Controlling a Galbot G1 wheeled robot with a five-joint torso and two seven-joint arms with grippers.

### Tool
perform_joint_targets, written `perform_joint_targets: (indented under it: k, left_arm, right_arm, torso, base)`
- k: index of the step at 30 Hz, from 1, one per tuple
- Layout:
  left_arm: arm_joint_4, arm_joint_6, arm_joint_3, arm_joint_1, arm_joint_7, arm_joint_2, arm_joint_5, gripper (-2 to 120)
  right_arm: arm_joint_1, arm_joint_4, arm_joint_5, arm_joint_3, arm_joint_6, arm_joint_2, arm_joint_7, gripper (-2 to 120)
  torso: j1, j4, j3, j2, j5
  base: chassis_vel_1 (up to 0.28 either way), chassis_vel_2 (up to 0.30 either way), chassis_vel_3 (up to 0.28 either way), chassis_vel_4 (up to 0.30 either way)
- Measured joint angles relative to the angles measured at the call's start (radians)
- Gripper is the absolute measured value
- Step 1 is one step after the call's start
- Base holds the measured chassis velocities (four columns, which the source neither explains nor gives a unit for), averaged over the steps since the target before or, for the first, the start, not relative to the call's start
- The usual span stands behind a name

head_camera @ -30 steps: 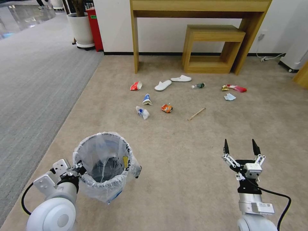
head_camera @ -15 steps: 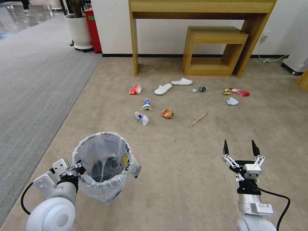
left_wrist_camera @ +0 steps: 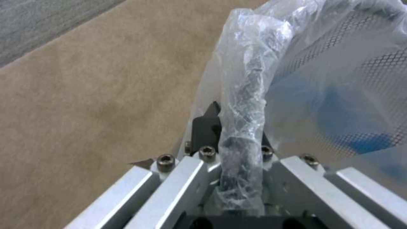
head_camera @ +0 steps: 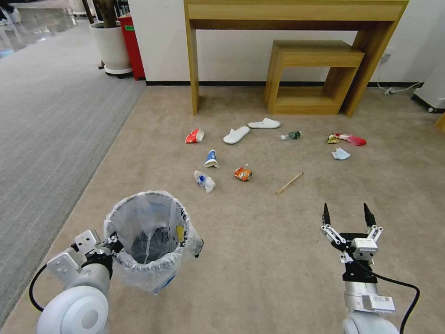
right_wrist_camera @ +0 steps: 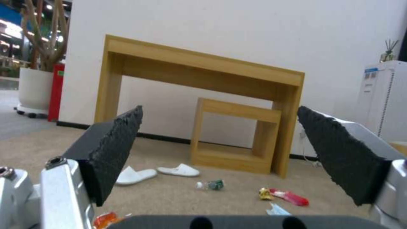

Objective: Pick up the trash bin and place the garbage on the floor into it.

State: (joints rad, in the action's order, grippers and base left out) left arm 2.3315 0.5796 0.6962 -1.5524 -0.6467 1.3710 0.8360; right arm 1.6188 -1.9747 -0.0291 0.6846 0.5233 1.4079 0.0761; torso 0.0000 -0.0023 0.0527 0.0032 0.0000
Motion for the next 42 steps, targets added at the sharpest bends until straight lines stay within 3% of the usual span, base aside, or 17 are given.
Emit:
perform_joint_targets:
  k: [21, 42]
  left_arm:
    - [-0.006, -0.002, 0.002, 0.000, 0.000, 0.003, 0.000, 1]
    - [-0.003, -0.003, -0.001, -0.001, 0.001, 0.004, -0.003, 1]
  right_arm:
    - [-0.002, -0.001, -0.007, -0.009, 0.003, -0.005, 0.009, 93]
    - [-0.009, -0.008, -0.006, -0.012, 0.006, -0.008, 0.014, 93]
  torso:
    - [0.000, 0.0000, 0.000, 0.000, 0.0000]
    - [0.000, 0.0000, 0.000, 0.000, 0.0000]
  base:
    - [-0.124, 0.121, 0.120, -0.128]
    - [-0.002, 0.003, 0.003, -0.004]
